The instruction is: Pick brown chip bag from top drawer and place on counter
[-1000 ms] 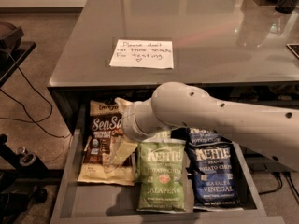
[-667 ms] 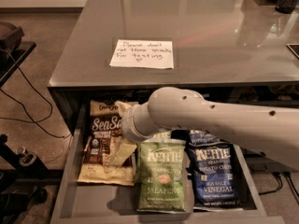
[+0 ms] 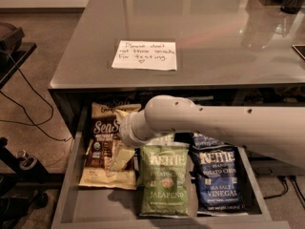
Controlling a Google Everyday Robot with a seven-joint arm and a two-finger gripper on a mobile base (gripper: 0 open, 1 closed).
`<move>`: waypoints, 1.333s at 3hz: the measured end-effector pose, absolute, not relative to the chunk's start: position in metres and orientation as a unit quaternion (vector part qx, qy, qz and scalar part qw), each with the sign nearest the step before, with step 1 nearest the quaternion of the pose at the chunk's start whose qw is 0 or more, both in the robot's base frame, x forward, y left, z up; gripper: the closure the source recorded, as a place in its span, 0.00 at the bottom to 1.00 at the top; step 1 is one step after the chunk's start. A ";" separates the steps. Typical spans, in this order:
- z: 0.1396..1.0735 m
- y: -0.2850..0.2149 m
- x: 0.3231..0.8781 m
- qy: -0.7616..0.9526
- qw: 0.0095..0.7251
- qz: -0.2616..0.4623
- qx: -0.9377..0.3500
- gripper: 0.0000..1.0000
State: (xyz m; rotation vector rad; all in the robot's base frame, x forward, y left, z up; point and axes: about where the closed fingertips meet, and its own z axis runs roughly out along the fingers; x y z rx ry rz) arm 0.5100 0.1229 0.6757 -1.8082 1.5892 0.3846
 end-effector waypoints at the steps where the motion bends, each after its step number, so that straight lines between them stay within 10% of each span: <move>1: 0.657 0.128 0.517 0.602 0.345 0.153 -0.704 0.00; 4: 0.633 0.130 0.523 0.592 0.344 0.152 -0.713 0.64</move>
Offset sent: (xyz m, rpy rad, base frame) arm 0.0193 0.0034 -0.0595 -0.0152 -0.0213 0.0635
